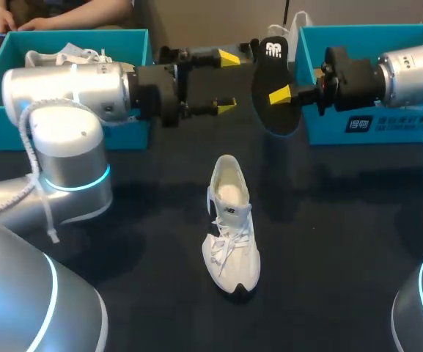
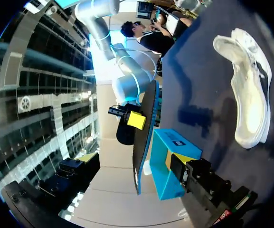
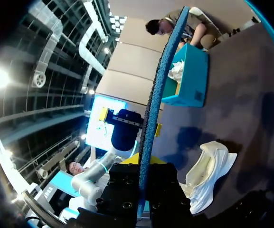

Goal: Take the shoe out of the shoebox, open the shoe tongue, remove and reinsert the insole, then place the shoe into the shoebox

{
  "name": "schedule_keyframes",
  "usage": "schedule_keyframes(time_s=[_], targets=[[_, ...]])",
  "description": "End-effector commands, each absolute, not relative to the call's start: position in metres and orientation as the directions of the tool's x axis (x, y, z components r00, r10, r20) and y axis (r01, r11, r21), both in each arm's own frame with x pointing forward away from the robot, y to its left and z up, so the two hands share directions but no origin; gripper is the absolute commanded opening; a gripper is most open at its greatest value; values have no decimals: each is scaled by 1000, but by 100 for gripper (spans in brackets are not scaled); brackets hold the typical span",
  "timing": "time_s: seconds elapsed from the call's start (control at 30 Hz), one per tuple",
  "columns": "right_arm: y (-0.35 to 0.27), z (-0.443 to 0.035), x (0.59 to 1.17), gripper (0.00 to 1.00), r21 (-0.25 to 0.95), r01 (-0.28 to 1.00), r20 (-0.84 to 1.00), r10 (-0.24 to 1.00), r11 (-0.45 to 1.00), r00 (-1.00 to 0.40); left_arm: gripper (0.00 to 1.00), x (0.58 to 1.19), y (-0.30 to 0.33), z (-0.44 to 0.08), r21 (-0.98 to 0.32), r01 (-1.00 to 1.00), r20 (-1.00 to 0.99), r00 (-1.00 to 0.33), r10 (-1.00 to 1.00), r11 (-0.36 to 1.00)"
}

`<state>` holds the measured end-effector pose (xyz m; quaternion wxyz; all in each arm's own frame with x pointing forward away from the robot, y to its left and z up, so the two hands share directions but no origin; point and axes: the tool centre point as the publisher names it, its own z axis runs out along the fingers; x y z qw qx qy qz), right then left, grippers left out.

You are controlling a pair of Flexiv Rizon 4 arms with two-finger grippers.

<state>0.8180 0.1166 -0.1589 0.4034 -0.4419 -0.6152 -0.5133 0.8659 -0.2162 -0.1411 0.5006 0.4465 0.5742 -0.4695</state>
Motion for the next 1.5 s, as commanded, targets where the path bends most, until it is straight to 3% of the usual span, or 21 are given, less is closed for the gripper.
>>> schedule_keyframes(time_s=[0.03,0.43,0.87,0.97,1.5], targets=[[118,-157,816,0,306,950,939,144,62,-312,100,858,-194,-134,-169,968,-973,-193,125,184],[121,-148,827,0,478,876,857,182,65,-482,100,849,-175,-150,-538,786,-784,-599,161,305],[131,-138,829,0,669,738,717,184,88,-672,100,841,-163,-176,-732,480,-460,-872,168,483],[135,-135,829,0,719,689,677,129,96,-725,100,841,-162,-178,-739,466,-448,-879,163,487],[135,-135,829,0,719,689,677,129,96,-725,100,841,-162,-178,-739,466,-448,-879,163,487]])
